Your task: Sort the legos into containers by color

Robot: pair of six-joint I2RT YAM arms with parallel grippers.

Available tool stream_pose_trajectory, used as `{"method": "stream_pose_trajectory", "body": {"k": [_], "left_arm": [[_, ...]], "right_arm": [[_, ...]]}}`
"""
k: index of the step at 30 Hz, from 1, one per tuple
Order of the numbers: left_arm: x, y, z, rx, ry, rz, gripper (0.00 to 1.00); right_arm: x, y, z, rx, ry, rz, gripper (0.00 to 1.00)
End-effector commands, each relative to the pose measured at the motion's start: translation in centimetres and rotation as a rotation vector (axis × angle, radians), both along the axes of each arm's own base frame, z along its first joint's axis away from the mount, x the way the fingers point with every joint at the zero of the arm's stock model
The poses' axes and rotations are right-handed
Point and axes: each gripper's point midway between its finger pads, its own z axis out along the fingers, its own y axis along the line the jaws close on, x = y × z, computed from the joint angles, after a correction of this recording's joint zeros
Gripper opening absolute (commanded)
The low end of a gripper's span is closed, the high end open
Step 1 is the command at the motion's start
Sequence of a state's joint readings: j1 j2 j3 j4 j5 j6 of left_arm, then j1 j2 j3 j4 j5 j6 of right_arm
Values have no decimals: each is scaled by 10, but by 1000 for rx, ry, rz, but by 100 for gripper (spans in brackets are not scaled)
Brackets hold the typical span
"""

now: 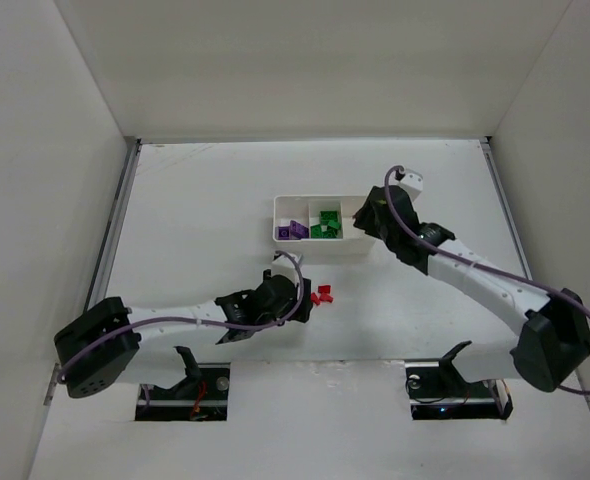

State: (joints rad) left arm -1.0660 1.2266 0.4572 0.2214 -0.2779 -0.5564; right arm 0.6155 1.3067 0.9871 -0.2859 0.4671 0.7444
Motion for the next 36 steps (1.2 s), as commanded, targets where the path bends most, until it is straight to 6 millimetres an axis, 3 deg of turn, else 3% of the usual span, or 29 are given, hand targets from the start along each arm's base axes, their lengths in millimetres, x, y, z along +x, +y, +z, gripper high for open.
{"method": "stream_pose_trajectory", "body": {"k": [1,4,9,14,19,27,32,36], "left_arm": [[12,-12,15,-3,-63,14,61],[11,-15,12,13,-68,4,61],[10,-20,9,28,-61,-12,60],[5,-31,1,66,-56,-56,59],[-1,-41,-8,112,-59,-91,55],[15,-38,-17,184,-88,-55,57],[23,-41,-24,247,-114,-75,54],[23,-41,-31,276,-114,-82,43]], "right_arm": [[38,11,33,58,-117,13,45],[53,13,23,55,-96,8,49],[65,17,25,67,-107,15,68],[63,17,32,81,-127,23,69],[43,7,37,105,-177,20,69],[0,-4,25,146,-215,53,68],[-9,-9,10,130,-196,58,68],[-11,-10,0,127,-183,60,68]]}}
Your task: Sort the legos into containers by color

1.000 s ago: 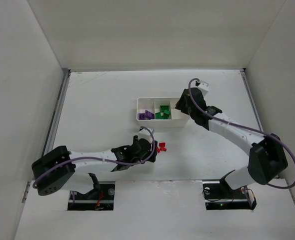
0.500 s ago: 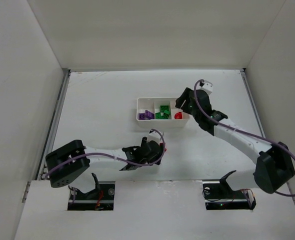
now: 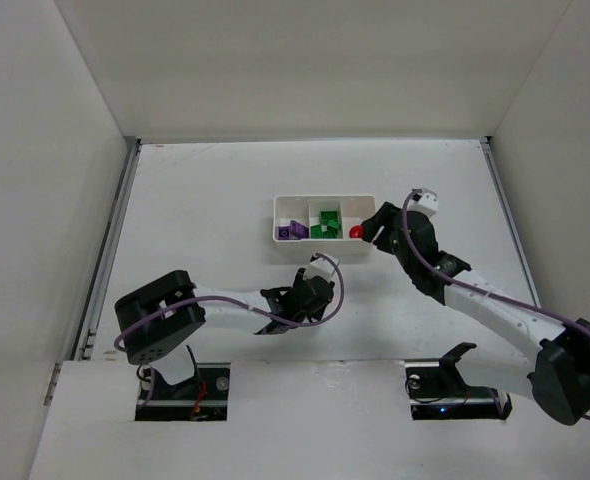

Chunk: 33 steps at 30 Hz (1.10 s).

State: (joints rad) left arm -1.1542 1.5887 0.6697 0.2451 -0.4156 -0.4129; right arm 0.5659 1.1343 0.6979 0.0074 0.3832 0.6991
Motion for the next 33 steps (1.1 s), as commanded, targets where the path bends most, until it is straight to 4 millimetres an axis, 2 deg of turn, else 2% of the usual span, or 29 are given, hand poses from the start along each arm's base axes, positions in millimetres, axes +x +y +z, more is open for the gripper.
{"method": "stream_pose_trajectory", "body": {"k": [1,4,7,9,12,16,19,21,22,25,28,33], "left_arm": [[5,-1,1,31,-22,-8,38],[3,2,1,32,-14,-2,26],[1,9,10,41,-17,8,23],[0,15,24,37,-32,18,22],[3,21,55,-13,-54,33,22],[21,7,116,-160,-106,51,23],[43,-15,149,-244,-129,57,24],[61,-29,161,-274,-149,62,24],[71,-36,165,-285,-157,64,24],[105,-60,169,-296,-168,71,25],[132,-87,163,-291,-155,51,25],[156,-113,144,-266,-137,32,31]], "right_arm": [[2,6,10,34,-54,17,68],[1,3,5,35,-53,15,68],[2,-2,0,33,-52,5,68],[3,-5,-4,31,-52,-3,68],[4,-11,-9,34,-58,-33,68],[0,-26,-8,41,-106,-93,66],[-6,-42,0,54,-157,-149,52],[-9,-56,2,60,-177,-193,39],[-10,-63,1,67,-179,-219,34],[-10,-73,-5,78,-163,-256,33],[-11,-74,-7,83,-157,-261,36],[-14,-73,0,101,-179,-253,44]]}}
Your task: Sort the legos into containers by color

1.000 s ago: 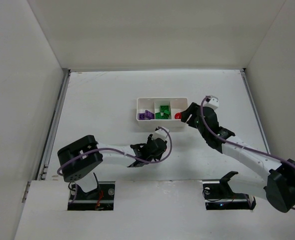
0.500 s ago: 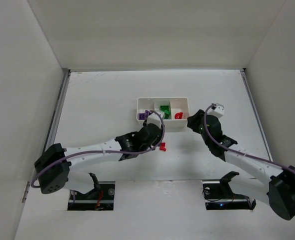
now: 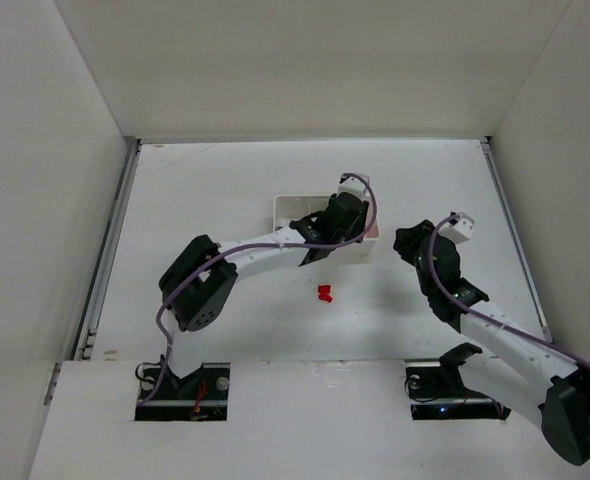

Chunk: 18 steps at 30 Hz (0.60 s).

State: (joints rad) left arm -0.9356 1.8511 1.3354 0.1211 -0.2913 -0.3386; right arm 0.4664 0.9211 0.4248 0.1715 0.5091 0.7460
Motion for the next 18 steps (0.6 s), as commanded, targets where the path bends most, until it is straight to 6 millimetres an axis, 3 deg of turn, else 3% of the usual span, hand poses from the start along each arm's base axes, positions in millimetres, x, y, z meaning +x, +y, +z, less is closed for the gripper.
{"method": "stream_pose_trajectory", "body": {"k": [1,7,11,15,18], "left_arm": [[14,-20,20,-30,-37,-40,36],[21,-24,33,-57,-56,-38,57],[21,-14,48,-72,-79,-22,58],[15,16,64,-107,-93,35,54],[1,50,68,-138,-79,93,50]], "right_arm": [[1,-2,20,38,-77,-20,46],[1,0,27,25,-94,-5,53],[0,13,29,2,-91,44,51],[-5,48,36,-39,-90,201,40],[-17,85,27,-63,-50,352,37]]}}
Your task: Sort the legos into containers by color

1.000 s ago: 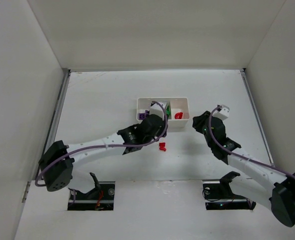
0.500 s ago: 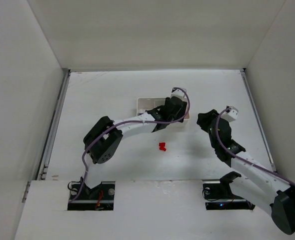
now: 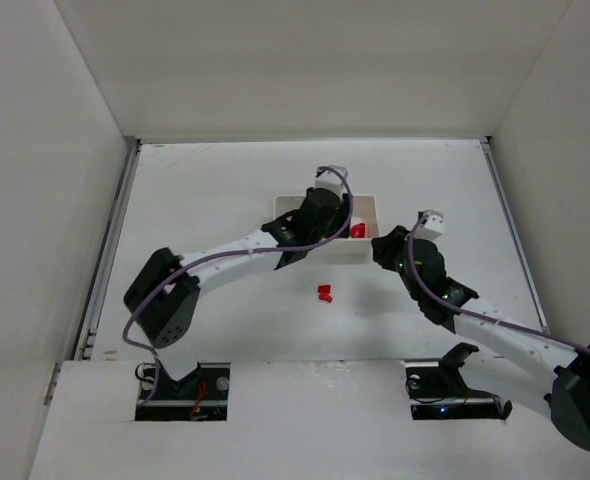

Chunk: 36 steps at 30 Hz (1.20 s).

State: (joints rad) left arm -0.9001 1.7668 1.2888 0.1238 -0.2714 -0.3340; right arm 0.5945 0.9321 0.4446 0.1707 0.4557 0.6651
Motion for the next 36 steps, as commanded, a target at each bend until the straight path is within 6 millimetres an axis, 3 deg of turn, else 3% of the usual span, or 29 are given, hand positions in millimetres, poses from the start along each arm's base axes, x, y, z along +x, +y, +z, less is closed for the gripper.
{"method": "stream_pose_trajectory", "body": {"k": [1,5,7,10,16,21,28,32,36], "left_arm": [[-9,39,46,-116,-53,91,49],[-37,75,38,-139,-20,119,45],[-52,90,32,-149,5,127,45],[-72,111,19,-151,52,148,45],[-92,147,-15,-134,129,212,45],[-95,160,-21,-141,135,231,45],[-97,164,-31,-133,150,228,45],[-98,170,-35,-126,157,238,46],[-99,172,-36,-117,154,236,47]], "right_arm": [[-8,49,17,-11,-22,198,37],[-45,100,-14,-75,81,416,44],[-60,115,-26,-128,109,484,56],[-79,134,-45,-196,169,569,63],[-87,151,-84,-334,271,633,64],[-82,154,-99,-396,310,613,63],[-84,157,-122,-454,364,608,49],[-88,157,-133,-476,393,605,34],[-88,160,-112,-453,350,605,25]]}}
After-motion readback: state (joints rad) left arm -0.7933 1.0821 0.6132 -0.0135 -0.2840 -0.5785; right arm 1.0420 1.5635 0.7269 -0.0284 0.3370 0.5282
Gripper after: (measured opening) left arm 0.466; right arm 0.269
